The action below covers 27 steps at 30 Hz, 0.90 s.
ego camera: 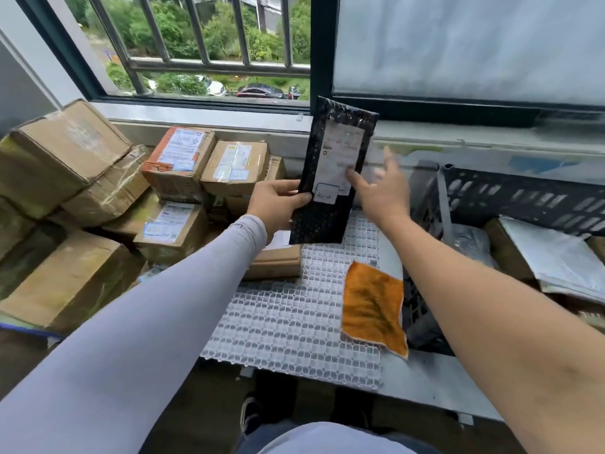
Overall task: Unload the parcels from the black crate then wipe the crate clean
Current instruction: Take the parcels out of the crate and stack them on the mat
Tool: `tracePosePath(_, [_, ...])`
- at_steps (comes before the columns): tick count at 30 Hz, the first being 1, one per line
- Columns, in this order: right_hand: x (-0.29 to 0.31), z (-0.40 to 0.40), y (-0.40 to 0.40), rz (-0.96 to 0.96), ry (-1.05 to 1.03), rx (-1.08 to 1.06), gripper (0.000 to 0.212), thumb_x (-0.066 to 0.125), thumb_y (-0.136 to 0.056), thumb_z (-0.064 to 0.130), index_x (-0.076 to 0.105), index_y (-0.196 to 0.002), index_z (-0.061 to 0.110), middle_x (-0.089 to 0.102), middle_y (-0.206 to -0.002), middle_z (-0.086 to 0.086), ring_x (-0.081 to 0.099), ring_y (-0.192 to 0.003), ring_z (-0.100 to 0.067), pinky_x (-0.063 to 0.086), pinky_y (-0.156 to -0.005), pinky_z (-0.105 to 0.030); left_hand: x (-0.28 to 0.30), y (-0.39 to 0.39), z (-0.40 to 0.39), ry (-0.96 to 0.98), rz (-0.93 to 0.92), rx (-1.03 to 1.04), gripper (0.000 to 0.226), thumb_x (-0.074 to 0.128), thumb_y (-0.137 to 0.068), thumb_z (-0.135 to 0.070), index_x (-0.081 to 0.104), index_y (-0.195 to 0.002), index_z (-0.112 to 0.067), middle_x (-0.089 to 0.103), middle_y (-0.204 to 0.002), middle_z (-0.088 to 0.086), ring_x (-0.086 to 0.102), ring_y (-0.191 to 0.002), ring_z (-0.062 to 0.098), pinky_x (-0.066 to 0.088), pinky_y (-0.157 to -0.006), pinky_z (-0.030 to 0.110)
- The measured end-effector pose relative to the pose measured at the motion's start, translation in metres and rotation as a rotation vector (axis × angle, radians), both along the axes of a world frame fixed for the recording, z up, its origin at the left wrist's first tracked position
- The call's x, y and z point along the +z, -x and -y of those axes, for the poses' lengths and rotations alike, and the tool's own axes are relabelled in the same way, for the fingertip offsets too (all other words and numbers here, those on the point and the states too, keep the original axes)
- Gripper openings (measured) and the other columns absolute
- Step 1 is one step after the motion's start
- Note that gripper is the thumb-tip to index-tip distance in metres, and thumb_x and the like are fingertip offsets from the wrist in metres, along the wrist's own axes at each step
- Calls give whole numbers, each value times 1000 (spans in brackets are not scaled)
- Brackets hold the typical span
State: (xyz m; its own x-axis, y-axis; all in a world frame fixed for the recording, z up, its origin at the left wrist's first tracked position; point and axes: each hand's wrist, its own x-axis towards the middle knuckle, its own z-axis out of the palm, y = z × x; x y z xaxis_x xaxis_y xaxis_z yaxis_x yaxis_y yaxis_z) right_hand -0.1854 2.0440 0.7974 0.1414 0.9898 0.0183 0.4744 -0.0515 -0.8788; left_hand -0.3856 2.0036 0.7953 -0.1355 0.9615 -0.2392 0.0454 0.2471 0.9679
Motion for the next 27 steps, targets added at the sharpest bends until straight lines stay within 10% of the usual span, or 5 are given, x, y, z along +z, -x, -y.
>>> tracePosePath(5, [0,-4,36,-326,132,56,16,79,-92,24,69,-104,26,76,-105,-5,73,-96,-25,61,-87,-51,9,43,-5,100,179,-46,28,74,-93,-5,71,-122,-7,77,-113,14,76,-96,36,64,-64,42])
tracePosePath(11, [0,-3,78,-414,160,25,16,79,-90,14,69,-99,22,73,-112,-12,73,-102,-33,63,-77,-55,4,97,-12,149,195,-116,29,75,-93,-9,70,-122,-10,78,-109,12,78,-89,31,63,-61,37])
tracePosePath(18, [-9,13,109,-424,199,-17,14,77,-92,12,67,-101,16,72,-96,-6,64,-60,-12,57,-56,-33,-13,133,-10,189,211,-221,35,71,-98,-13,64,-132,-7,77,-111,15,77,-89,31,63,-57,38])
tracePosePath(27, [-45,56,108,-412,249,-149,12,75,-93,11,69,-93,21,73,-99,-7,71,-83,-22,58,-59,-33,-59,123,17,289,208,-246,23,68,-100,-16,72,-123,-16,78,-112,5,77,-97,27,64,-70,42])
